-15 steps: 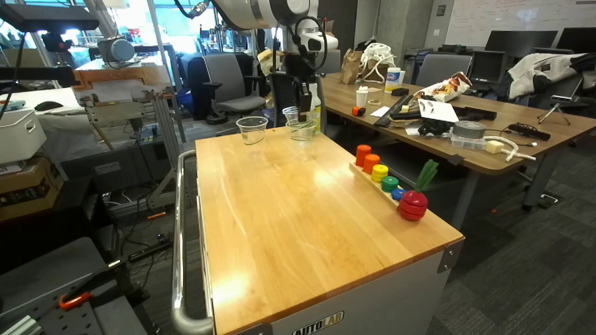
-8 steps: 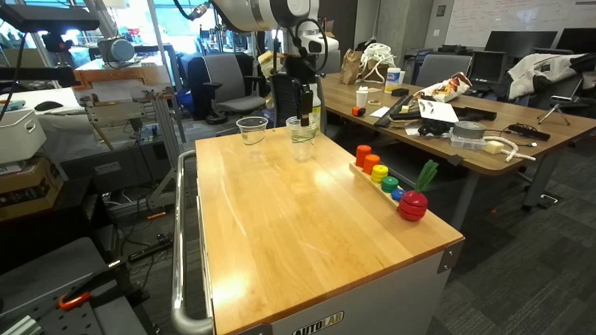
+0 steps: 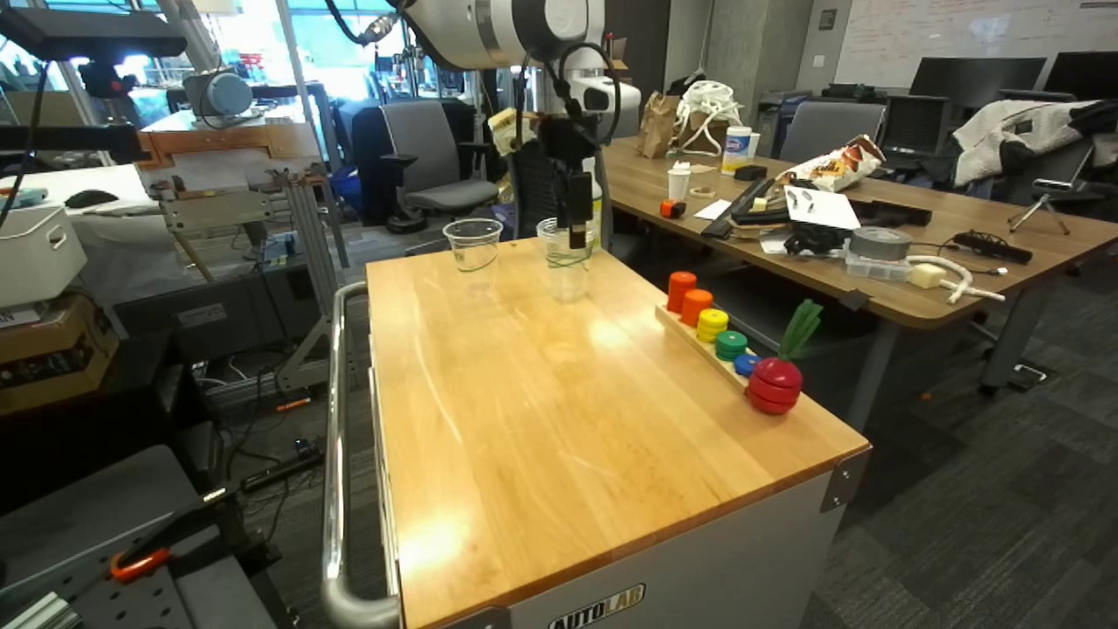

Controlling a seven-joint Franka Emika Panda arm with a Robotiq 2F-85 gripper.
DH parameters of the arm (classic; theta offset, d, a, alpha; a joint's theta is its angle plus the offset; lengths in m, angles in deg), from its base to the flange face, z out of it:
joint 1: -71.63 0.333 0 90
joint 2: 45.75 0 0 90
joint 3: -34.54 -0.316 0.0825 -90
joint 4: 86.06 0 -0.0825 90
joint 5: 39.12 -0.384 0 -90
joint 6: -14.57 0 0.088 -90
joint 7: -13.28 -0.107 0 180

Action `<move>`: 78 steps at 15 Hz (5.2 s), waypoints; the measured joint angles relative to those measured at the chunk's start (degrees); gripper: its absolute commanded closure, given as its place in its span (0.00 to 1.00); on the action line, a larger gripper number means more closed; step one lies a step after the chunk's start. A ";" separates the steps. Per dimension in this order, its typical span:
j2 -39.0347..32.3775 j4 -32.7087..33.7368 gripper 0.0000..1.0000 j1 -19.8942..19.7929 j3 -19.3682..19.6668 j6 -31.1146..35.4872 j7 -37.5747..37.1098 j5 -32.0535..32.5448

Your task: Stack the clear cups together

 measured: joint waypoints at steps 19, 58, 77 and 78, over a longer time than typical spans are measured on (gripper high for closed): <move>-3.16 4.97 0.93 0.89 0.05 -2.98 -0.03 0.00; 11.05 -12.46 0.65 0.95 -6.43 -2.80 19.60 -19.15; 26.07 -16.02 0.00 0.62 -3.75 -13.02 14.22 -3.98; 27.28 -16.15 0.00 0.10 -3.69 -14.09 13.62 -3.35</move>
